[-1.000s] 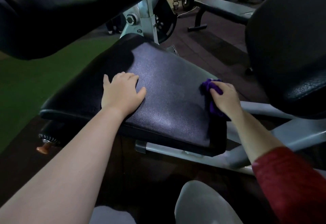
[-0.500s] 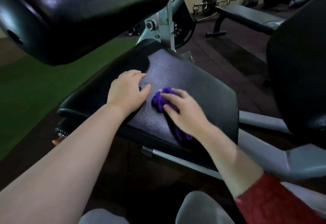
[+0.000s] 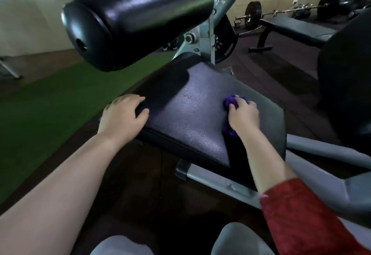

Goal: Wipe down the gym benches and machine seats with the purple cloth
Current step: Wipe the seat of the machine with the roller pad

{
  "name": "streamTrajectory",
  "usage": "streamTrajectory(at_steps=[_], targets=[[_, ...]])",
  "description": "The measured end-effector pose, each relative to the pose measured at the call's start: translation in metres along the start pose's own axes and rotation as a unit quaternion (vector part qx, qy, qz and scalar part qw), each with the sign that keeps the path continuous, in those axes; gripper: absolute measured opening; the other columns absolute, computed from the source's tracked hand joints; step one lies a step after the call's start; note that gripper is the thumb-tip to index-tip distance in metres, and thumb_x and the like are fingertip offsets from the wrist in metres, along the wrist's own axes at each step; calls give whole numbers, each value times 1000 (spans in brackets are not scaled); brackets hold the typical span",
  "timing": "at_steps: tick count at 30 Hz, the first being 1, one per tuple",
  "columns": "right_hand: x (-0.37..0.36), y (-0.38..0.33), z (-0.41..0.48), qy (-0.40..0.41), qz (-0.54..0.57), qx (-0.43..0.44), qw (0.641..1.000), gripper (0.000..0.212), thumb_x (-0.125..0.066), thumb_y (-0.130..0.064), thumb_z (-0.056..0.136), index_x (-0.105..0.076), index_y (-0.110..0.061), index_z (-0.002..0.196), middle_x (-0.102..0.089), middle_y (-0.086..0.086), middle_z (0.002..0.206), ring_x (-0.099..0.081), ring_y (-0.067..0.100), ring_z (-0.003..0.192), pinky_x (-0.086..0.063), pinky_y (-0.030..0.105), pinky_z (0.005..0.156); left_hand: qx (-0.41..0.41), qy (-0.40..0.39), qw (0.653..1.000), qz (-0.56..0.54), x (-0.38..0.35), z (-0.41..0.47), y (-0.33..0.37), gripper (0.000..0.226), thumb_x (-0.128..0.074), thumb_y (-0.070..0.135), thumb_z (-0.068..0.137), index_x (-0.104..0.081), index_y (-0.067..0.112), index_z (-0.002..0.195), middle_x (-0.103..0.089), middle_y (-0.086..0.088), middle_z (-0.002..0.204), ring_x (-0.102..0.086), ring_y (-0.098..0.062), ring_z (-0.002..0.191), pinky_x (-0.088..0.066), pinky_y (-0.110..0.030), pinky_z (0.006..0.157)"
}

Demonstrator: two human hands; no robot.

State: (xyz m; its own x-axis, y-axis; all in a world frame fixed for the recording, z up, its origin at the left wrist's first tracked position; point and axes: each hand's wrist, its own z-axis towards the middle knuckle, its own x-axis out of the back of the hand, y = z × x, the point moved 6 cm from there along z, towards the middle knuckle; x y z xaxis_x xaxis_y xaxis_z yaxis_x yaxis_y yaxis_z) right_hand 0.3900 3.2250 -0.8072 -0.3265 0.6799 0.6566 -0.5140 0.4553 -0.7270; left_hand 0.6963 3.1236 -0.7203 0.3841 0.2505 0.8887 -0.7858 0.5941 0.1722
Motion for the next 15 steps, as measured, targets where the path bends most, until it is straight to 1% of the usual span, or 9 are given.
streamTrajectory(at_steps=[3,6,8,9,11,12,15], targets=[[-41,-83,-19,-39,34,93,994,36,-47,-35,93,-55,-26,127,-44,12,133,-45,34,119,-38,33,98,52,7,999,-3,15,-18,-26,39,-48,37,94,-56,22,129,-56,0,132,-49,-23,123,-41,-41,101],[-71,-161,-60,-72,60,207,974,36,-48,-35,93,-57,-22,125,-46,10,132,-47,30,116,-40,35,98,97,5,995,-2,31,-31,-49,35,-45,38,93,-59,25,122,-61,-4,118,-56,-28,107,-48,-41,89],[-84,-193,-89,-87,56,271,957,34,-49,-34,92,-58,-22,122,-47,10,131,-44,29,118,-42,38,98,109,16,994,-1,42,-36,-58,33,-49,33,92,-59,22,122,-61,-7,119,-55,-32,109,-47,-41,89],[-88,-200,-100,-87,51,290,952,33,-49,-32,92,-59,-21,121,-48,10,130,-42,29,120,-42,40,98,111,21,994,3,47,-36,-61,35,-50,31,92,-59,20,124,-60,-8,122,-54,-33,112,-47,-42,90],[-86,-199,-112,-77,59,299,949,31,-51,-30,92,-59,-23,120,-49,9,130,-41,27,122,-44,43,95,110,26,993,11,52,-36,-62,38,-51,30,92,-57,17,128,-59,-9,127,-52,-33,116,-46,-42,93],[-82,-193,-115,-75,72,301,948,30,-52,-30,91,-60,-24,120,-50,7,129,-42,26,122,-45,42,94,109,24,994,9,53,-35,-59,39,-51,30,92,-57,17,128,-59,-9,127,-52,-34,116,-46,-42,93],[-63,-162,-125,-73,90,321,940,30,-55,-29,89,-60,-28,119,-51,1,128,-46,22,119,-45,35,94,91,22,996,-6,46,-30,-47,34,-52,33,91,-59,20,122,-61,-8,119,-54,-33,111,-46,-41,90]])
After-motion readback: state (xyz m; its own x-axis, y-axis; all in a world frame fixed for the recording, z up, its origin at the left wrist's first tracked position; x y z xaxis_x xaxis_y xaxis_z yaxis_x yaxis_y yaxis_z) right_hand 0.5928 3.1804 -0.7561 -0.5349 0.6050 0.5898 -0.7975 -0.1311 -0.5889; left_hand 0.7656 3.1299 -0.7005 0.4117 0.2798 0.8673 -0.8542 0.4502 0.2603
